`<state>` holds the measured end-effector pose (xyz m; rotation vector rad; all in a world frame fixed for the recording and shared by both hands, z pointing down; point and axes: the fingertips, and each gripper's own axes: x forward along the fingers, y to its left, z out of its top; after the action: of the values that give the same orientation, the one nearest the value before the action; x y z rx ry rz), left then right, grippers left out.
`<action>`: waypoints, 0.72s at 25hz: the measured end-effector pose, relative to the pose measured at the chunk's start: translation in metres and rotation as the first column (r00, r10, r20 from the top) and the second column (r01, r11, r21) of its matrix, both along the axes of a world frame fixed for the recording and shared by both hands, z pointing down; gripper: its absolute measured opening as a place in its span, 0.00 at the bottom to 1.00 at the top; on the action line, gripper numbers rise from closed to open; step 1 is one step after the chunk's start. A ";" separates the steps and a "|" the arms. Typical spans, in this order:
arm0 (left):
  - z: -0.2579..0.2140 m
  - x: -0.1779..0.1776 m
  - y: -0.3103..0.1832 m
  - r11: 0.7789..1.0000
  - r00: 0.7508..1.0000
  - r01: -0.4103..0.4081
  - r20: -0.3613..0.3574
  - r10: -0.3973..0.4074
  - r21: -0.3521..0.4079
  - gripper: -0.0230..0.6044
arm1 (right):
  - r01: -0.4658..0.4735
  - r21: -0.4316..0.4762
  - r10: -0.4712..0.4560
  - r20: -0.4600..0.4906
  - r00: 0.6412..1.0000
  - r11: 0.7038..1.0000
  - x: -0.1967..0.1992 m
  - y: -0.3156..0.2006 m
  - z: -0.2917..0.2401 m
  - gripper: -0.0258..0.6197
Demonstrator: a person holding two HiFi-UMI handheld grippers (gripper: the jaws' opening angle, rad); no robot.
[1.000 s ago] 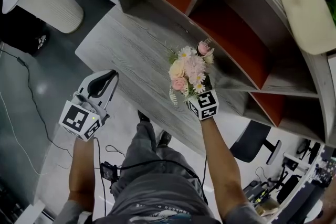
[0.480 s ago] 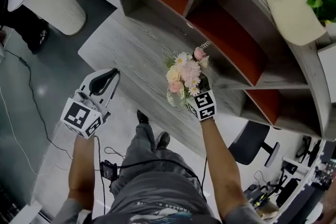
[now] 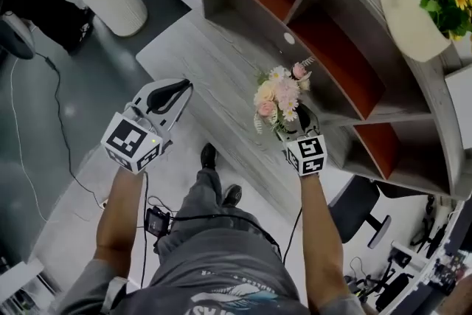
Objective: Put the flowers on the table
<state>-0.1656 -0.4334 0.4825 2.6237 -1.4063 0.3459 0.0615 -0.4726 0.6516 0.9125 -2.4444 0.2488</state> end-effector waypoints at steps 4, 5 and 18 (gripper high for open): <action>-0.017 -0.001 0.014 1.000 1.000 0.007 0.019 -0.008 0.029 0.10 | -0.020 0.025 0.020 -0.001 1.000 0.999 0.014 0.008 -0.022 0.49; -0.021 -0.001 0.018 0.999 1.000 0.007 0.024 -0.008 0.036 0.10 | -0.027 0.029 0.027 0.002 1.000 0.999 0.018 0.010 -0.027 0.45; -0.069 -0.005 0.078 0.991 0.997 0.022 0.063 -0.031 0.133 0.10 | 0.034 0.102 -0.041 0.062 0.997 0.994 0.017 0.071 -0.150 0.11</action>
<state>-0.1703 -0.3556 0.4135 2.7179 -1.5339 0.3500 0.0790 -0.4015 0.5012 0.9136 -2.5505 0.1439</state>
